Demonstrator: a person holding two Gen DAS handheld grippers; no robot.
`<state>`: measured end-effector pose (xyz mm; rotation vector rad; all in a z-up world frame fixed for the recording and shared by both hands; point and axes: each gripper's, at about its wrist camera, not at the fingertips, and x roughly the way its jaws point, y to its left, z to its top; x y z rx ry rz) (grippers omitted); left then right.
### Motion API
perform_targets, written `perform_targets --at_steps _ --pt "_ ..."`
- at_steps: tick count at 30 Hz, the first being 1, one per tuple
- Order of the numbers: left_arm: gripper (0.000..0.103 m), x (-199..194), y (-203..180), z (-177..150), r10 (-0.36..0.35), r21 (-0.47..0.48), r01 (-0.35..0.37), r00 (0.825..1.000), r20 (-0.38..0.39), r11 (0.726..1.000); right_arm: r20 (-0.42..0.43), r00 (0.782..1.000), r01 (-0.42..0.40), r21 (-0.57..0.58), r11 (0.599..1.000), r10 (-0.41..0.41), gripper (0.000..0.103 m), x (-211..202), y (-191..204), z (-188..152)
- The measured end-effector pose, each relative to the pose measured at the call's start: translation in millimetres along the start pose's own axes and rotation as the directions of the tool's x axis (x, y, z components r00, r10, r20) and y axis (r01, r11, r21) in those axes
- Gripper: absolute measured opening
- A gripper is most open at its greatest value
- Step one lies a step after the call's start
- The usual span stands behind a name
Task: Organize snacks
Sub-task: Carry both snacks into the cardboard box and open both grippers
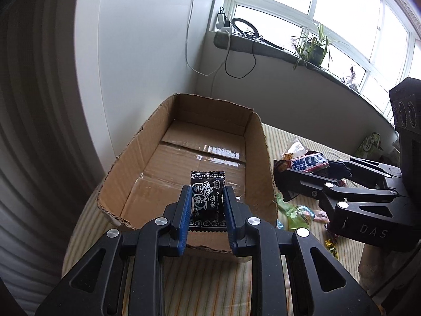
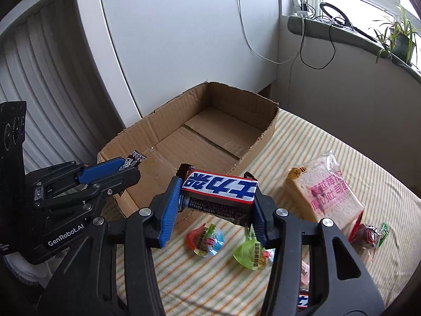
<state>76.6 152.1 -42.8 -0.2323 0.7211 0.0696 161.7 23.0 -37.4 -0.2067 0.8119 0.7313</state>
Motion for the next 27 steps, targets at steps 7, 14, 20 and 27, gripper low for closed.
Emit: perform_targets --at_steps 7,14,20,27 --pt "0.023 4 16 3 0.013 -0.021 -0.013 1.0 -0.006 1.0 -0.024 1.0 -0.02 -0.035 0.999 0.019 0.051 28 18 12" --pt "0.023 6 24 4 0.022 -0.025 -0.022 1.0 -0.011 0.999 -0.04 0.999 -0.034 -0.048 0.998 0.032 0.055 45 23 17" --pt "0.028 4 29 4 0.029 -0.043 -0.03 1.0 -0.011 0.999 -0.026 0.999 -0.021 -0.045 0.999 0.02 0.063 43 22 19" --pt "0.028 1 29 2 0.029 -0.053 -0.029 1.0 -0.006 0.998 -0.01 1.0 -0.013 -0.038 0.999 0.013 0.066 30 17 19"
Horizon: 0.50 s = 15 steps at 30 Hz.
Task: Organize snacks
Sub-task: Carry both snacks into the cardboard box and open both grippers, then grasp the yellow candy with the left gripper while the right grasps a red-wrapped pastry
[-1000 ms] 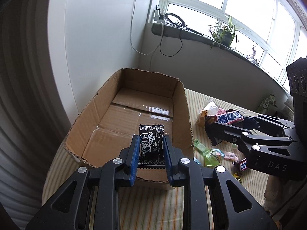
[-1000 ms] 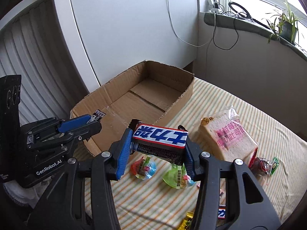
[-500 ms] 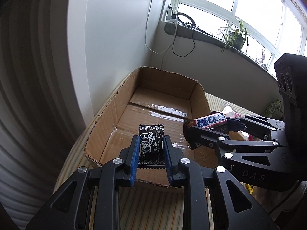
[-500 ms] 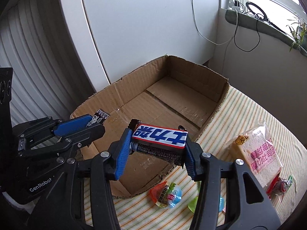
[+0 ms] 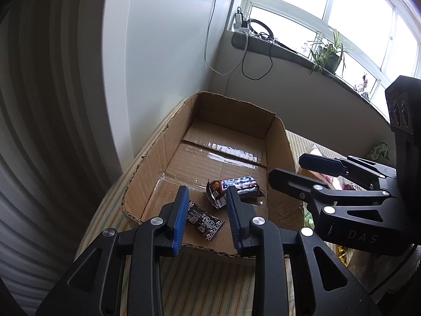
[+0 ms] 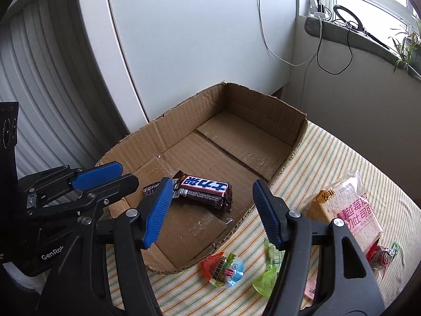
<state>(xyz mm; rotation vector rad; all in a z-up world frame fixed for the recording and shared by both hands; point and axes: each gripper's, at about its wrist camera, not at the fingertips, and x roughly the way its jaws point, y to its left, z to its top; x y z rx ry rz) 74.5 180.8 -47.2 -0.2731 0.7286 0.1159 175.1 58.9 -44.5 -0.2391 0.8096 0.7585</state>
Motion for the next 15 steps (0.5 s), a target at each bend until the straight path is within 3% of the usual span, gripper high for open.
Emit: perform_targets --at_steps 11,15 --pt "0.028 -19 -23 -5 -0.029 0.017 0.029 0.999 0.016 0.999 0.024 0.999 0.037 0.028 0.999 -0.038 0.066 -39 -20 -17" --pt "0.028 -25 -38 -10 -0.053 0.029 0.053 0.999 0.009 0.998 0.041 0.997 0.061 0.056 0.997 -0.063 0.073 -61 -39 -29"
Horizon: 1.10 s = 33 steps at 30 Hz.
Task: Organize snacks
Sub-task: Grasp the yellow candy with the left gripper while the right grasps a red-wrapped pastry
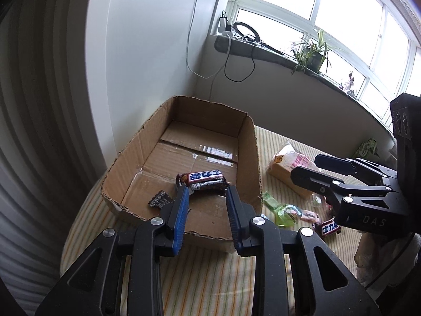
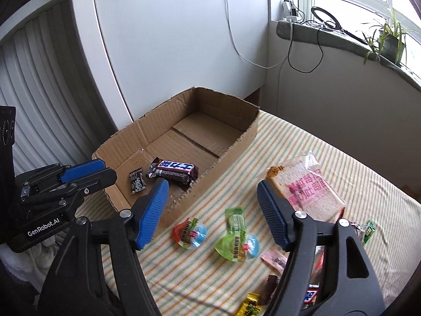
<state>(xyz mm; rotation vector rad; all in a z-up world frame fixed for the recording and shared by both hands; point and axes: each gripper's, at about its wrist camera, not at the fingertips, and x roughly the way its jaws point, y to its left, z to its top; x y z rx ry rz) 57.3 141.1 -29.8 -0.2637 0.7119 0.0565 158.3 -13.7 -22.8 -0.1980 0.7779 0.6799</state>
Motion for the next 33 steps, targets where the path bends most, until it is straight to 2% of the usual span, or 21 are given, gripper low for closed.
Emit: perform_targets --at_steps 8,10,12,15,20,26,33 --pt "0.028 0 -40 -13 -0.072 0.044 0.074 0.997 -0.042 0.996 -0.002 0.997 0.072 0.055 0.996 -0.072 0.073 -39 -49 -32" --pt "0.033 2 -51 -18 -0.097 0.052 0.1 0.993 -0.06 0.994 -0.009 0.996 0.093 0.068 0.993 -0.092 0.073 -47 -61 -42" --pt "0.044 3 -64 -25 -0.121 0.057 0.125 0.99 -0.077 0.99 -0.019 0.994 0.113 0.078 0.991 -0.112 0.073 -53 -73 -52" --pt "0.044 7 -83 -35 -0.151 0.081 0.16 0.983 -0.109 0.984 -0.041 0.99 0.136 0.094 0.986 -0.133 0.073 -58 -93 -65" --pt "0.044 18 -115 -53 -0.182 0.112 0.202 0.969 -0.17 0.973 -0.082 0.989 0.134 0.115 0.984 -0.126 0.073 -62 -121 -85" --pt "0.044 34 -143 -74 -0.19 0.144 0.228 0.953 -0.236 0.963 -0.135 0.986 0.108 0.077 0.991 -0.097 0.073 -51 -140 -99" --pt "0.044 50 -161 -88 -0.154 0.181 0.205 0.953 -0.261 0.962 -0.178 0.983 0.051 0.073 0.996 -0.037 0.073 -33 -154 -103"
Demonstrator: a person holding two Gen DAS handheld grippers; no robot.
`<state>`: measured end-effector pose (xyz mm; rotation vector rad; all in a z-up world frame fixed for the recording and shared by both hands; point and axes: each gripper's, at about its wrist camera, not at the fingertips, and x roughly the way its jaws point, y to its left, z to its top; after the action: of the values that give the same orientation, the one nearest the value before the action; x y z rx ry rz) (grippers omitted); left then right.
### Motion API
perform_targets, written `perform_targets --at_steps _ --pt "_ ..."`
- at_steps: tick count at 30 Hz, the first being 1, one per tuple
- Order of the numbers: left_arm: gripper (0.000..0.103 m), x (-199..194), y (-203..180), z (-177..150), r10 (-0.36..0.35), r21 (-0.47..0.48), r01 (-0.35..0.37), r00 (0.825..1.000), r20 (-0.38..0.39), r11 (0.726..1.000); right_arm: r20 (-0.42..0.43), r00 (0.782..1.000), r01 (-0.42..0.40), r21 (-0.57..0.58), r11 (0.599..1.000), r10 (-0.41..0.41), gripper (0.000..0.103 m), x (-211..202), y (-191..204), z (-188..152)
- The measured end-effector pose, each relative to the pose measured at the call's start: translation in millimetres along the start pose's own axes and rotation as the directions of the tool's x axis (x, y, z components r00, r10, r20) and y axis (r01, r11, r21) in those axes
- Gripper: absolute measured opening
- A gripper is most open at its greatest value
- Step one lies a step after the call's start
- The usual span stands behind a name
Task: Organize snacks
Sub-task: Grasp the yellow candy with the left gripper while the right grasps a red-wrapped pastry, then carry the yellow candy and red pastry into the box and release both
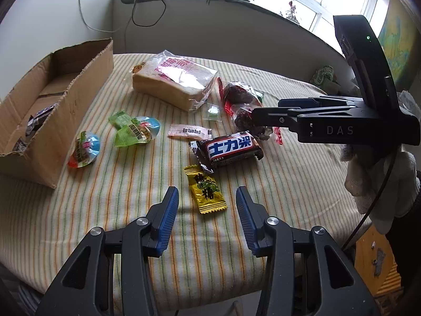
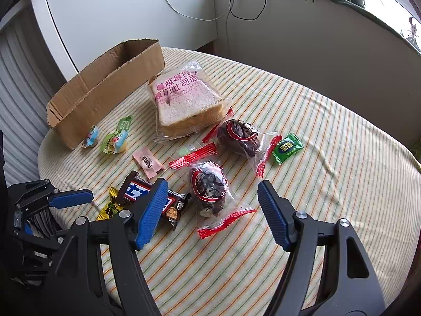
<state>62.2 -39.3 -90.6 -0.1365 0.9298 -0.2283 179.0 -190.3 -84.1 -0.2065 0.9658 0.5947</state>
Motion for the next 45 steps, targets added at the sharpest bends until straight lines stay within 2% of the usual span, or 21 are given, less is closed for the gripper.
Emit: perform_targets --at_steps 7,17,18,22,26,28,29,36,45 --pt "0.043 14 -7 1 0.052 0.023 -0.052 0.999 -0.003 0.998 -0.011 1.0 -0.016 -0.017 1.0 0.016 0.073 14 -2 4" --pt "0.026 19 -17 -6 0.14 0.104 -0.142 0.99 0.035 0.984 -0.024 1.0 -0.021 -0.019 1.0 0.02 0.073 28 -3 6" --pt "0.026 18 -17 -7 0.138 0.108 -0.141 0.99 0.035 0.984 -0.026 0.999 -0.022 -0.018 1.0 0.021 0.073 30 -3 6" --pt "0.023 16 -15 -8 0.131 0.108 -0.135 0.991 0.038 0.985 -0.044 0.998 -0.038 -0.008 0.999 0.038 0.059 34 -6 4" --pt "0.022 14 -11 -7 0.114 0.093 -0.117 0.993 0.035 0.989 -0.057 0.997 -0.047 0.001 0.999 0.047 0.05 36 -7 2" --pt "0.022 12 -7 -7 0.102 0.079 -0.105 0.994 0.031 0.991 -0.059 0.997 -0.05 0.003 0.999 0.05 0.04 35 -6 1" --pt "0.022 11 -4 -6 0.097 0.071 -0.099 0.995 0.03 0.993 -0.062 0.997 -0.054 0.005 0.999 0.054 0.038 35 -6 1" --pt "0.022 8 13 -2 0.074 0.009 -0.074 0.997 0.028 0.997 -0.047 0.998 -0.045 0.023 0.999 0.046 0.037 30 -6 0" --pt "0.022 -8 24 3 0.061 -0.029 -0.06 0.996 0.062 0.998 -0.017 1.0 -0.02 0.028 0.999 0.02 0.037 13 -2 2"
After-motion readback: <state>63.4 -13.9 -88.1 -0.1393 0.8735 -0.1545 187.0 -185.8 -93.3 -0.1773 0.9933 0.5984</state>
